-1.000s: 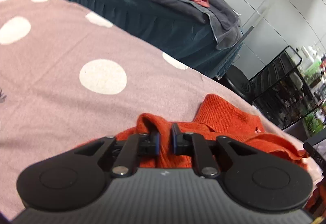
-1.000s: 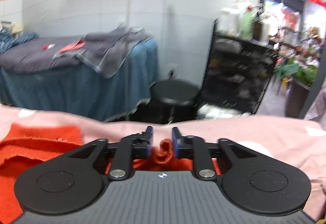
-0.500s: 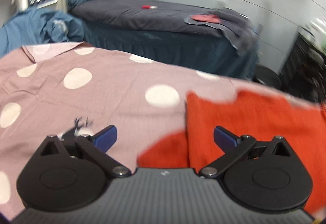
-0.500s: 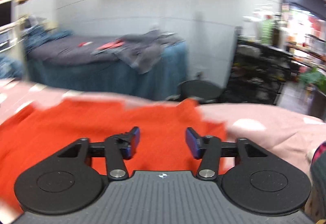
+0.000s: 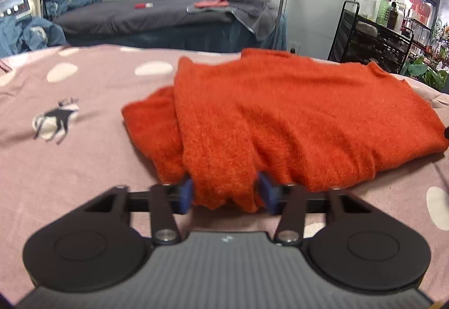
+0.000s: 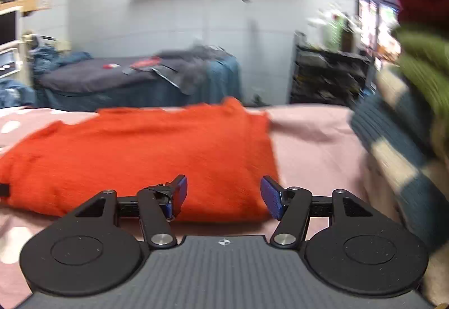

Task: Fold small clothes

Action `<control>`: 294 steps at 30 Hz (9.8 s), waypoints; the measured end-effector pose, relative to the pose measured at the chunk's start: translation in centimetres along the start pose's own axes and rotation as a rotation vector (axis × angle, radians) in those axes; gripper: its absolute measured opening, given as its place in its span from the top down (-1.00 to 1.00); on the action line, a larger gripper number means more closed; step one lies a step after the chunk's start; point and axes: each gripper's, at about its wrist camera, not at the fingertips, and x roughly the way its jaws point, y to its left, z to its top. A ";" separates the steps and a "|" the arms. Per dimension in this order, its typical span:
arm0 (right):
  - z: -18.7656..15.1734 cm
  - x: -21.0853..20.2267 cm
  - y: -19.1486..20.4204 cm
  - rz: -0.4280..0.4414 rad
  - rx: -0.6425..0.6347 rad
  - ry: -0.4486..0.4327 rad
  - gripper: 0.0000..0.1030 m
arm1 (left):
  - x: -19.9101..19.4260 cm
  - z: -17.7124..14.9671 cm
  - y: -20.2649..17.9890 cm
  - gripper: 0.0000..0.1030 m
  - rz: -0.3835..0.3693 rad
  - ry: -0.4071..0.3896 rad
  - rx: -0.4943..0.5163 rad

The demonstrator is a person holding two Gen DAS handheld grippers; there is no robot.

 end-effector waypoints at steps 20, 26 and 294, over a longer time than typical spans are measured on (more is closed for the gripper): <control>-1.0 -4.3 -2.3 0.119 -0.037 0.103 0.96 | -5.6 -0.1 4.0 1.00 0.085 0.055 0.279; -1.6 -2.8 -3.1 0.047 -0.018 0.102 0.81 | -7.3 -0.3 7.7 0.78 0.087 0.063 0.112; 18.8 -12.4 -34.6 0.208 0.622 0.200 0.17 | -14.8 13.5 -40.0 -0.12 -0.898 0.212 -0.199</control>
